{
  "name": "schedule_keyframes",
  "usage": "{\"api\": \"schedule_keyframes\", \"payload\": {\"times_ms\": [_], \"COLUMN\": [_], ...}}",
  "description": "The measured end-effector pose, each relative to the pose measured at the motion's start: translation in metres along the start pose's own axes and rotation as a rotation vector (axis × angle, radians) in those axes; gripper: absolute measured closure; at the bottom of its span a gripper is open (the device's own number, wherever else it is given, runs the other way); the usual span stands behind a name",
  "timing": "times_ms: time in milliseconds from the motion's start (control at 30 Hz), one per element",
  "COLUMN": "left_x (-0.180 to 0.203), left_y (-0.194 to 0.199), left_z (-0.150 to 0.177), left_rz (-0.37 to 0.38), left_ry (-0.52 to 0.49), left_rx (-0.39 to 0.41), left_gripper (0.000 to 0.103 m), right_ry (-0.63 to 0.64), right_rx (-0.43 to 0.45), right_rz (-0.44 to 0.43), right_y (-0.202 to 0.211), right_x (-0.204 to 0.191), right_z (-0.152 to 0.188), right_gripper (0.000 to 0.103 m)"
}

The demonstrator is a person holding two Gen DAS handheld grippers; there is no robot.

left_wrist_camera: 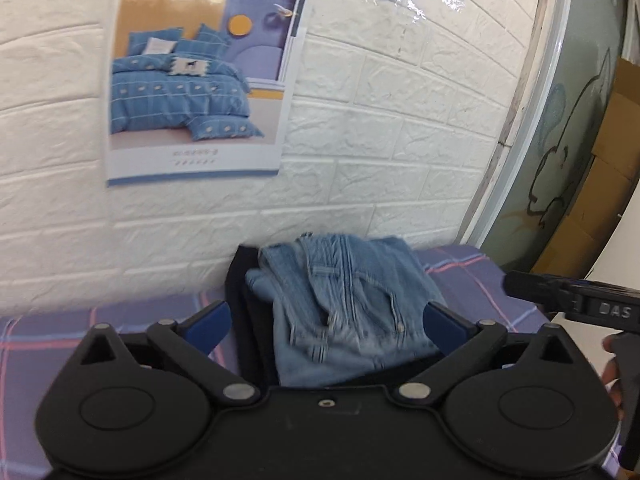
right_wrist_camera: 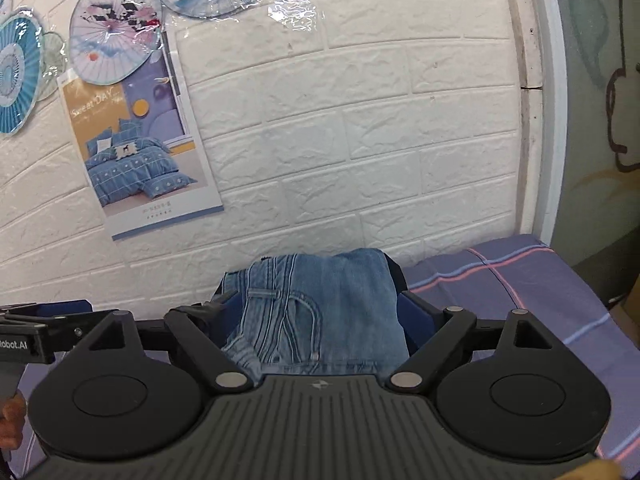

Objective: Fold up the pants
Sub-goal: 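Open both tools and withdraw from the stacked jeans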

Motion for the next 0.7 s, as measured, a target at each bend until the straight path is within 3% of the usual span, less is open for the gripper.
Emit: {"api": "schedule_keyframes", "payload": {"times_ms": [233, 433, 700], "left_x": [0.014, 0.035, 0.051], "left_y": [0.055, 0.063, 0.067], "left_z": [0.033, 0.067, 0.086], "left_rz": [-0.009, -0.075, -0.096], "left_ry": [0.040, 0.011, -0.007], "left_rx": [-0.004, -0.053, -0.078], "left_gripper": [0.000, 0.000, 0.000], "right_ry": [0.081, 0.095, 0.122], "right_rx": [-0.065, -0.155, -0.235], "right_rz": [0.052, 0.110, 0.160], "right_y": [0.058, 0.058, 0.062], "right_x": [-0.019, -0.012, -0.008], "right_z": [0.021, 0.059, 0.090], "right_gripper": [0.000, 0.000, 0.000]}}
Point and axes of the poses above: each gripper's, at about its wrist camera, not at the fingertips, and y roughly against the way its jaws point, x to its right, z to its underside, the point moved 2 cm from there along -y, roughly the way its jaws point, and after that the axes turned 7 degrees about -y, right-handed, at the moved point
